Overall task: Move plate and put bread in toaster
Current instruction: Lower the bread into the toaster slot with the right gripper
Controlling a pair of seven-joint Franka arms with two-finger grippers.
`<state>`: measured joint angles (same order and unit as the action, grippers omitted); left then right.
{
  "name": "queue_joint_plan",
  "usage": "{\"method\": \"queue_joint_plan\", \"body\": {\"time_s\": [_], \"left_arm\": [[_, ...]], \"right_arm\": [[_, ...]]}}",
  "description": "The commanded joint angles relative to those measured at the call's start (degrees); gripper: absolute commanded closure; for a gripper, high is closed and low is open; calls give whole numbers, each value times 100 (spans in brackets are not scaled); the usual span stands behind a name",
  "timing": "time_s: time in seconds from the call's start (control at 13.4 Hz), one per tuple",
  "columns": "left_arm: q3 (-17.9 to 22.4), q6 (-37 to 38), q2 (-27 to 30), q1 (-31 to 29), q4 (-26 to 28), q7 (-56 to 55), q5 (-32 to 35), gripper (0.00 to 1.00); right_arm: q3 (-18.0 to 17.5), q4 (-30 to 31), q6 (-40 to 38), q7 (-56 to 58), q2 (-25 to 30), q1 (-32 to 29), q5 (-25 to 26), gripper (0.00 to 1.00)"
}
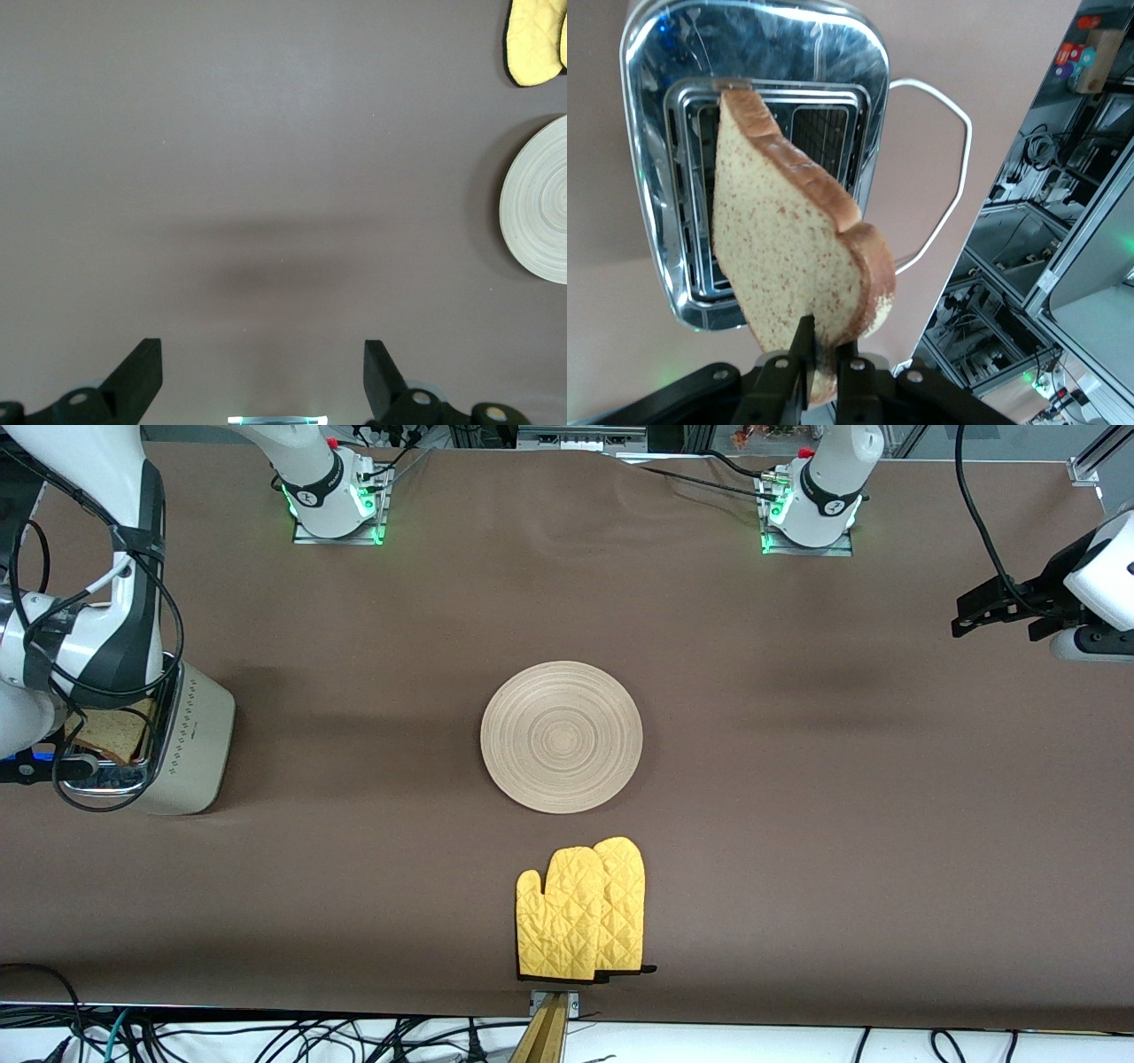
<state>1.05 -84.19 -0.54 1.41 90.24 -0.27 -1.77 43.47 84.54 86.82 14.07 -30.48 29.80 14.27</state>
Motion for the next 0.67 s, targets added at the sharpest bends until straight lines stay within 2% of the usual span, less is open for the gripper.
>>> {"method": "queue_joint_plan", "body": {"time_s": [0.0, 0.3, 0.6], "left_arm": [[-26, 43, 54, 8, 46, 27, 98, 0], [-26, 43, 45, 35, 29, 9, 98, 0], [-26, 43, 45, 43, 38, -8, 98, 0]], "right_arm": [[-5, 45, -244, 52, 68, 25, -91, 100], [-14, 45, -359, 52, 59, 34, -109, 100], [-23, 45, -131, 52, -46, -18, -126, 100]]}}
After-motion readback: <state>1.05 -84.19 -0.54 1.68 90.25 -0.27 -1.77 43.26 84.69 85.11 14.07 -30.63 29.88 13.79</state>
